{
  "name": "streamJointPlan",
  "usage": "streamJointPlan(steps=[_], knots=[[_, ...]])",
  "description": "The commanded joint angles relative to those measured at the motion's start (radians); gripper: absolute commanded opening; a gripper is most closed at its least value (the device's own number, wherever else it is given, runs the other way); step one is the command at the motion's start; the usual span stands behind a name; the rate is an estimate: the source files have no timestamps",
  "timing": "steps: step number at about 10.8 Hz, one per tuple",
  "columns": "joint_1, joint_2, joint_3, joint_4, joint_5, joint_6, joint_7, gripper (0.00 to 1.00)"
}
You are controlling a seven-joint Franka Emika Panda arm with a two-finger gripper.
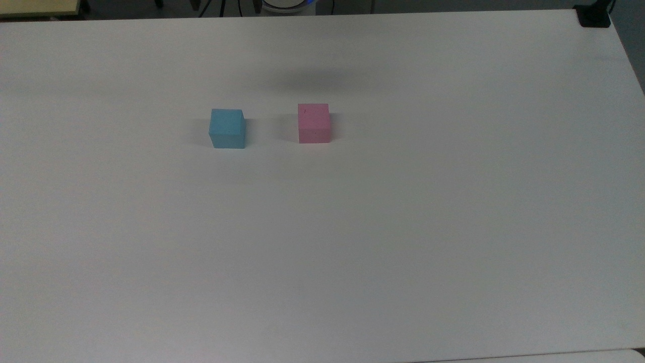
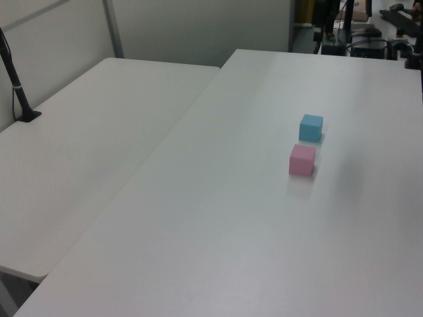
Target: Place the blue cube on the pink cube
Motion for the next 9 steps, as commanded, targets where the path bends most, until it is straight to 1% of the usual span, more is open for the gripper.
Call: streamJointPlan(steps=[1, 9], knots=[[0.010, 0.001, -0.009, 0.005, 0.015, 0.018, -0.016, 1.00], [0.010, 0.001, -0.009, 0.005, 0.014, 0.009, -0.016, 1.00]])
